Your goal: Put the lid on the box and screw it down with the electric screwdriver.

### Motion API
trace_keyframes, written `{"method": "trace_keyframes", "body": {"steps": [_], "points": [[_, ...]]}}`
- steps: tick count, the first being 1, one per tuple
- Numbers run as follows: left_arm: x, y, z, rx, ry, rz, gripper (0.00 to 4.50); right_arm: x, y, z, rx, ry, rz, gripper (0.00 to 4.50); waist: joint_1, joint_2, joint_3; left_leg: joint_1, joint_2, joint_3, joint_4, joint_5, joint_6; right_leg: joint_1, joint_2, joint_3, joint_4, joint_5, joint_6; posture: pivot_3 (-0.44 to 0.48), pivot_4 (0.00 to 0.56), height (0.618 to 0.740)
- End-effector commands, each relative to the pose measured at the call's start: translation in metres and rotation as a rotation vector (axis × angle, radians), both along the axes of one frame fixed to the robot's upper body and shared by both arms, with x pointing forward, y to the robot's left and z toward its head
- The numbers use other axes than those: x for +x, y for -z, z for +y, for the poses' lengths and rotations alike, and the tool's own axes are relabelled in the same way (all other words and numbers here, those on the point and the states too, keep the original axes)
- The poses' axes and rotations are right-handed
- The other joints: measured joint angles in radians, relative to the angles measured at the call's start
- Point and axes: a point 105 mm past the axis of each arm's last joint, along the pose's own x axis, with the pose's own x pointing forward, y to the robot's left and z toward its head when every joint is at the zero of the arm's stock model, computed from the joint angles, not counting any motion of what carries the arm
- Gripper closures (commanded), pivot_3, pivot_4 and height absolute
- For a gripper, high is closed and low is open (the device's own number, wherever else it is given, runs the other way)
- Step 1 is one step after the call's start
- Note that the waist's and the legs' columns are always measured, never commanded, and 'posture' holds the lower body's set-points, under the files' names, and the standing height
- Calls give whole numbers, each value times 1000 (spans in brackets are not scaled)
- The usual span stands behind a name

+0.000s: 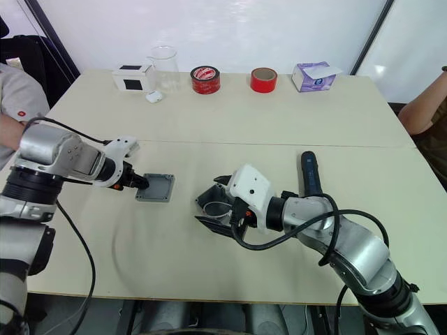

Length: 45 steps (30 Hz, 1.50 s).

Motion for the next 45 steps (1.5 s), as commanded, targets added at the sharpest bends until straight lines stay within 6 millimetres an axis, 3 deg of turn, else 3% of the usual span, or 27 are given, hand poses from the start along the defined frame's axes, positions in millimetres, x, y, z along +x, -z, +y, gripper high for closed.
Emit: {"method": "trace_keyframes", "body": {"steps": [1,2,3,7,12,15,19,21,24,32,38,45], "points": [[3,10,-1,14,-3,17,2433,-3,-11,0,20,4,-47,0,1,1,-1,0,0,0,0,0,0,0,0,0,0,0,0,0,150,740],[4,11,-2,14,-2,18,2925,-3,-11,0,20,7,-46,0,1,2,-1,1,0,0,0,0,0,1,0,0,0,0,0,0,150,740],[4,13,-3,11,-1,21,3025,-2,-11,0,18,11,-46,0,1,2,-2,1,0,0,0,0,0,2,0,0,0,0,0,0,150,740],[4,17,-7,-3,-1,33,4448,-1,-11,-4,10,25,-41,0,3,4,-3,2,-1,0,0,0,0,3,-1,0,0,0,0,0,150,740],[5,18,-11,-41,-34,21,4448,4,-9,-17,-51,59,-40,0,6,7,-6,3,-2,-1,0,0,0,4,-2,0,0,0,0,0,150,740],[14,5,-12,-100,-60,-63,4448,11,-17,-23,-21,74,-31,0,13,8,-6,4,-2,-1,0,0,0,4,-2,0,0,0,0,0,150,740],[50,-49,-16,-238,-20,-471,4448,24,-50,-30,222,84,34,0,18,4,-4,2,-2,-2,0,1,-2,3,-2,-1,0,0,0,0,150,740],[67,-90,-23,-348,7,-775,4448,54,-61,-43,290,209,23,0,18,4,-4,1,-1,-2,0,1,-2,2,-2,-1,-1,0,0,0,150,740],[76,-130,-37,-487,9,-1046,4448,88,-73,-55,398,320,63,0,21,4,-4,0,-1,0,0,2,-3,1,-5,-1,-1,1,-1,0,150,740],[70,-144,-96,-555,166,-1265,4448,124,-91,-58,507,380,148,0,21,4,-4,-2,-6,2,-1,2,-3,0,-9,-1,-4,2,0,0,150,740],[61,-149,-121,-572,247,-1308,4448,124,-91,-51,468,355,163,0,12,4,-4,-3,-6,1,-1,1,-2,0,-9,-1,-4,2,0,0,150,740],[52,-150,-137,-589,319,-1312,4448,122,-98,-45,482,329,173,0,-4,4,-4,-2,-5,1,-2,1,-2,0,-8,-1,-4,2,0,0,150,740]]}}
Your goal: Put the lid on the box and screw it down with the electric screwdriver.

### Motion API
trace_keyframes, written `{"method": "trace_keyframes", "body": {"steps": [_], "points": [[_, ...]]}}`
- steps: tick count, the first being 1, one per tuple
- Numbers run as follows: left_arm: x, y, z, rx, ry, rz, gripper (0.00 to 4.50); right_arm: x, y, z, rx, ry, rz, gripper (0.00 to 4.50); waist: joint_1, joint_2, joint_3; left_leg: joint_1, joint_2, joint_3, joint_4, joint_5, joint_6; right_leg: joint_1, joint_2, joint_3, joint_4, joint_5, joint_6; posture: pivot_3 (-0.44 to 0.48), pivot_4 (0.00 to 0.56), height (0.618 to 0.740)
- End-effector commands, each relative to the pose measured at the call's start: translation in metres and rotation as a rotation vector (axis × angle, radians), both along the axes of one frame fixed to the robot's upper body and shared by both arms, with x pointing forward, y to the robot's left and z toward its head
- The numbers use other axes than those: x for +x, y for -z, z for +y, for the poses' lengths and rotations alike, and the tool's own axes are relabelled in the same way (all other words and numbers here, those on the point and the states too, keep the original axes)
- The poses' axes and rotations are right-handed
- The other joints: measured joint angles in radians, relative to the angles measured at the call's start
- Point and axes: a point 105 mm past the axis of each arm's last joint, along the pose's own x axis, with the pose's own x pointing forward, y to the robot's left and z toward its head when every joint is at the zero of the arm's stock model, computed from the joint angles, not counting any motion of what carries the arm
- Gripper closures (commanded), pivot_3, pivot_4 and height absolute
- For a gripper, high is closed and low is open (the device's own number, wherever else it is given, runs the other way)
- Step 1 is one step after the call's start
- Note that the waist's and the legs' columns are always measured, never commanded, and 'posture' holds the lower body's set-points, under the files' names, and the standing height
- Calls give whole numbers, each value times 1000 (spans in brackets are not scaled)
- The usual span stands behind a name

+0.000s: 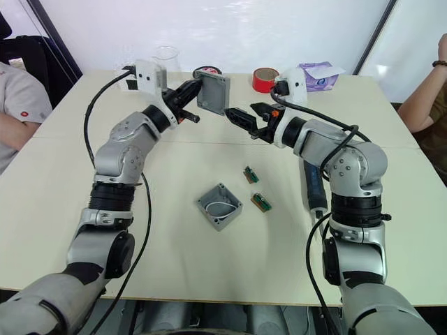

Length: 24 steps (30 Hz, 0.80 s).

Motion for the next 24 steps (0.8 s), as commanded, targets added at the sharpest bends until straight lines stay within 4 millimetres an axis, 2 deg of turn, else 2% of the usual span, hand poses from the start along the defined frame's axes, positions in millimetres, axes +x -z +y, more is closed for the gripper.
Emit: {"method": "trace_keyframes", "body": {"steps": [1,9,14,22,24], "points": [[-11,-16,-9,-4,37,-76,4448,-4,-19,2,38,-18,-51,0,-2,0,0,0,0,0,0,0,0,0,0,0,0,0,0,0,150,740],[-14,-15,-16,-19,70,-68,4448,-6,-25,1,90,-18,-48,0,-1,0,0,0,1,0,0,0,0,0,1,0,0,0,0,0,150,740],[-17,-16,-19,-27,95,-64,4500,-7,-24,1,111,-9,-44,1449,-1,0,0,0,1,0,0,0,0,0,1,0,0,0,0,0,150,740],[-20,-18,-19,-30,115,-61,4500,-8,-23,4,140,-12,-40,4368,-1,0,0,0,1,0,-1,0,0,0,1,0,0,0,0,0,150,740],[-21,-18,-19,-28,117,-60,4500,-8,-22,4,143,-13,-39,4354,-1,0,0,0,1,0,-1,0,0,0,1,0,0,0,0,0,150,740]]}}
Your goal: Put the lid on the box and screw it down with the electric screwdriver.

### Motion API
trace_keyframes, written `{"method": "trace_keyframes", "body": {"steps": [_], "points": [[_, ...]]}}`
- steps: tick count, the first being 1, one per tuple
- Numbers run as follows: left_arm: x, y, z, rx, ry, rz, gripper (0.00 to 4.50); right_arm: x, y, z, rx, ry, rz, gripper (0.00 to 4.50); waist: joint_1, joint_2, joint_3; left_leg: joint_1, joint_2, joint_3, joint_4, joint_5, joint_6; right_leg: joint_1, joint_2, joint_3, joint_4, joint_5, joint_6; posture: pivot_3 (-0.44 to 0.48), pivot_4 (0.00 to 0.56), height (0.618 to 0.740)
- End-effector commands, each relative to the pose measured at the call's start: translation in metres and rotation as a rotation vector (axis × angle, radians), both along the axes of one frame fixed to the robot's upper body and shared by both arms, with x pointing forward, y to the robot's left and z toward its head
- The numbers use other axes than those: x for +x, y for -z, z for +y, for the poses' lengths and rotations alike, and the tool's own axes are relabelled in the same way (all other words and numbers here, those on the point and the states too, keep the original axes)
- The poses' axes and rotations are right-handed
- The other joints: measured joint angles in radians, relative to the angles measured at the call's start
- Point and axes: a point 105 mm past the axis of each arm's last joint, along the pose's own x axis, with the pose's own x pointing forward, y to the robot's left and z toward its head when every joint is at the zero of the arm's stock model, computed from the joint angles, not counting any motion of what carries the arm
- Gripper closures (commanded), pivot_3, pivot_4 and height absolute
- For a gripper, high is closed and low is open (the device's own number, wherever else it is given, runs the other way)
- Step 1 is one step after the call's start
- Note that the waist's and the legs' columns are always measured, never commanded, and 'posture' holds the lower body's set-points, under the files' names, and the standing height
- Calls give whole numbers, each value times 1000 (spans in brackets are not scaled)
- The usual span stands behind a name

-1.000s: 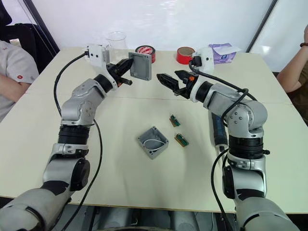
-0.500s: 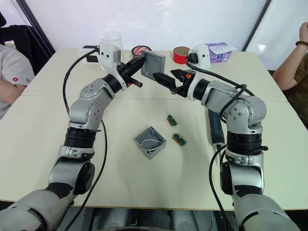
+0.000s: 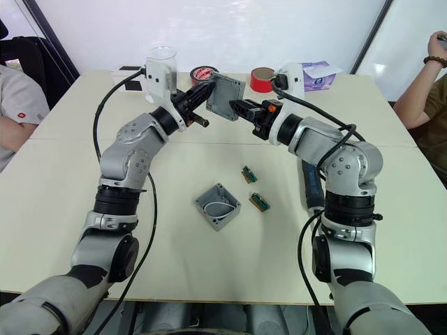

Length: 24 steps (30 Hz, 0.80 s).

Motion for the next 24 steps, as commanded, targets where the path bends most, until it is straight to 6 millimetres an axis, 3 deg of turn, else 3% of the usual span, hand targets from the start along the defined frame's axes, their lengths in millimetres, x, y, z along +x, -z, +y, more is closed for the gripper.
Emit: {"method": "trace_keyframes", "body": {"steps": [1,3,6,10,13,15,17,20,24], "points": [[-10,-16,-3,-18,39,-56,4500,-6,-16,-3,37,2,-62,4354,0,0,0,0,0,0,0,0,0,0,0,0,0,0,0,0,150,740],[-9,-15,-3,-15,45,-43,4500,-6,-15,-3,37,1,-61,4354,0,0,0,0,0,0,0,0,0,0,0,0,0,0,0,0,150,740],[-9,-14,-1,-27,65,-14,3718,-8,-14,-1,41,-11,-62,4354,0,0,0,0,0,0,0,0,0,0,0,0,0,0,0,0,150,740],[-9,-19,8,-48,66,-12,2211,-9,-12,-1,40,-12,-63,4354,0,0,0,0,0,0,0,0,0,0,0,0,0,0,0,0,150,740],[-12,-23,26,-74,96,32,1142,-11,-12,-3,33,-3,-78,4354,-6,0,0,0,0,0,0,0,0,0,0,0,0,0,0,0,150,740],[-19,-22,42,-77,145,84,458,-18,-17,-9,-34,26,-189,4354,-6,0,1,0,1,0,-1,0,0,-1,2,0,0,0,0,0,150,740],[-26,-18,55,-46,163,119,458,-35,-11,-9,-194,25,-332,4354,-4,1,1,-1,2,-1,-1,0,0,-2,4,0,0,-1,0,0,150,740],[-29,-5,70,-9,136,173,458,-56,14,-9,-495,36,-532,4354,1,1,1,-2,2,-1,-2,-1,1,-2,4,0,-1,-2,2,0,150,740],[-33,19,78,53,121,243,1580,-77,49,-14,-789,59,-728,4354,0,0,1,-1,1,0,-1,-1,1,-1,3,1,-2,-2,3,0,150,740]]}}
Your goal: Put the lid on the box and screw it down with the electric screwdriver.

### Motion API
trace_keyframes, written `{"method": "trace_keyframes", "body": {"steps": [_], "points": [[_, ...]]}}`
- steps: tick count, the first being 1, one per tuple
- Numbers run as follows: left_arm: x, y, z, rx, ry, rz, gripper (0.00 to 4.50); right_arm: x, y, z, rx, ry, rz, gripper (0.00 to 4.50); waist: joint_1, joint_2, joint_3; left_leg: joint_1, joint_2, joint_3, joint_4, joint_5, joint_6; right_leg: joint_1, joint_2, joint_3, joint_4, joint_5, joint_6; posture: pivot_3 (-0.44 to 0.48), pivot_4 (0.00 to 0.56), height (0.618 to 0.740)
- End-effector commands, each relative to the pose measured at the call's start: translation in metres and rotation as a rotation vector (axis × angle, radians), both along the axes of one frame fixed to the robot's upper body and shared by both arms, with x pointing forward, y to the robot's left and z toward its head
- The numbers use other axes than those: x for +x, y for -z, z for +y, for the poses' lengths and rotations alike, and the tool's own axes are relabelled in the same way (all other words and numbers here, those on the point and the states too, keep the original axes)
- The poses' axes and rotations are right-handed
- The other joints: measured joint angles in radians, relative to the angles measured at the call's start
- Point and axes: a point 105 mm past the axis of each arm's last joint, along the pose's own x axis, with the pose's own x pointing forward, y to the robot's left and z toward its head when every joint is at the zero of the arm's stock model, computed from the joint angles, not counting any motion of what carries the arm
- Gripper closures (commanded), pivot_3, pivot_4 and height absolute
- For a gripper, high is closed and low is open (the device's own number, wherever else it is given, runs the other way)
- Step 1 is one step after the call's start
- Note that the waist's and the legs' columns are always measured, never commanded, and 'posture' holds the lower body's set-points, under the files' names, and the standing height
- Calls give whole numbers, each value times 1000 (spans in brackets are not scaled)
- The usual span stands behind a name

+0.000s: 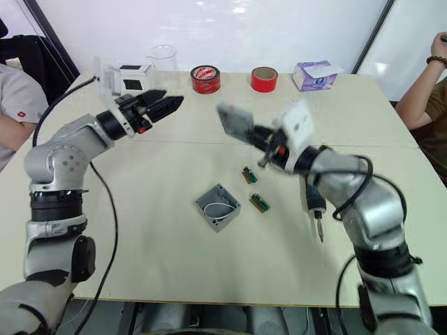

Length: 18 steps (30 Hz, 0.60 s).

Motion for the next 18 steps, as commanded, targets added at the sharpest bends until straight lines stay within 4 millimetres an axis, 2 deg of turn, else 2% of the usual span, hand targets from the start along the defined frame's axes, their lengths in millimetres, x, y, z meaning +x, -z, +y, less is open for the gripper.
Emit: {"method": "trace_keyframes", "body": {"steps": [1,3,6,7,11,13,18], "points": [[-10,6,-2,61,30,-4,1888,-22,3,4,-217,-7,-288,4354,0,-1,0,0,0,0,0,0,0,0,0,0,0,0,0,0,150,740],[-12,16,-6,90,41,17,2782,-33,23,8,-379,-32,-380,4354,0,-1,1,1,0,0,1,0,-1,0,0,0,0,0,0,0,150,740],[-13,22,-12,95,54,30,3861,-43,38,17,-494,-13,-484,4354,1,-2,1,1,0,0,1,1,-1,0,0,0,0,0,0,0,150,740],[-13,23,-15,98,62,33,4372,-46,41,20,-522,-13,-516,4354,1,-2,1,1,0,0,1,1,-2,0,1,0,1,0,0,0,150,740],[-18,26,-31,138,123,36,4458,-55,45,28,-613,0,-624,4354,1,-2,1,1,0,0,1,1,-2,0,1,0,1,0,0,0,150,740],[-25,34,-43,207,186,44,4458,-57,47,33,-663,16,-666,4354,2,-2,1,2,0,0,1,1,-2,0,1,0,1,0,-1,0,150,740],[-31,41,-56,295,265,25,4458,-62,53,39,-688,33,-674,4354,2,-2,1,2,0,0,1,1,-2,1,2,0,2,0,-1,0,150,740]]}}
